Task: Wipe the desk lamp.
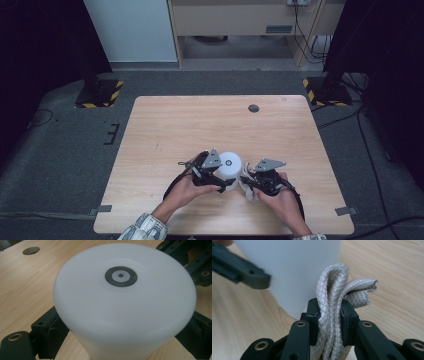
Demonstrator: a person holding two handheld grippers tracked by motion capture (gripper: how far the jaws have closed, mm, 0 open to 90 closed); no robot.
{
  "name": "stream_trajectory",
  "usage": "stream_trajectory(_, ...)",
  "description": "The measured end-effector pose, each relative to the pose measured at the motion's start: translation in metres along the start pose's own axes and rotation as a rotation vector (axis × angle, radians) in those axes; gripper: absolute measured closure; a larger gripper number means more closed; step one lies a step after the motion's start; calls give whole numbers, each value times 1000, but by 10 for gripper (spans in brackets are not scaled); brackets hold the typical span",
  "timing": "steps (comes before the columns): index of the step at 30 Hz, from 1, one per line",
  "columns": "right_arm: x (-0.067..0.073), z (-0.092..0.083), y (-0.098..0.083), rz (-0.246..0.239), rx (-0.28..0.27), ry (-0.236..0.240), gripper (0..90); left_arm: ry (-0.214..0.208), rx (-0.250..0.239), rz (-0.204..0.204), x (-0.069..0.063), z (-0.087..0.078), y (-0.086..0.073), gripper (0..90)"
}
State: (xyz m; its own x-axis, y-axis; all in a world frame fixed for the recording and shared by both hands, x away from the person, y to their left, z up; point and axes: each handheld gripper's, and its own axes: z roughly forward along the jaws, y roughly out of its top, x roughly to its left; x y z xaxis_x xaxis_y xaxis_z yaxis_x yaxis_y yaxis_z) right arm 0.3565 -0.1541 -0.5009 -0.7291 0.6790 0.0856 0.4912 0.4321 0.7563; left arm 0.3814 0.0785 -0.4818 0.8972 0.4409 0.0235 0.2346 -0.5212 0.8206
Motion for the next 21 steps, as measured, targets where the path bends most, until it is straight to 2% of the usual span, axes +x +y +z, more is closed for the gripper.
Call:
stream_trajectory(7,-13,15,3,40,30,-10,733,3,0,-1,0,0,0,77)
stream_trajectory(13,-9,10,1,35,36,7,736,0,-4,-3,0,0,0,77)
stream_trajectory(18,-2,-5,2,13,-6,23,736,-4,-3,0,-1,0,0,77)
stream_trajectory(21,1,-19,7,19,-73,33,736,-4,-3,1,-1,0,0,77)
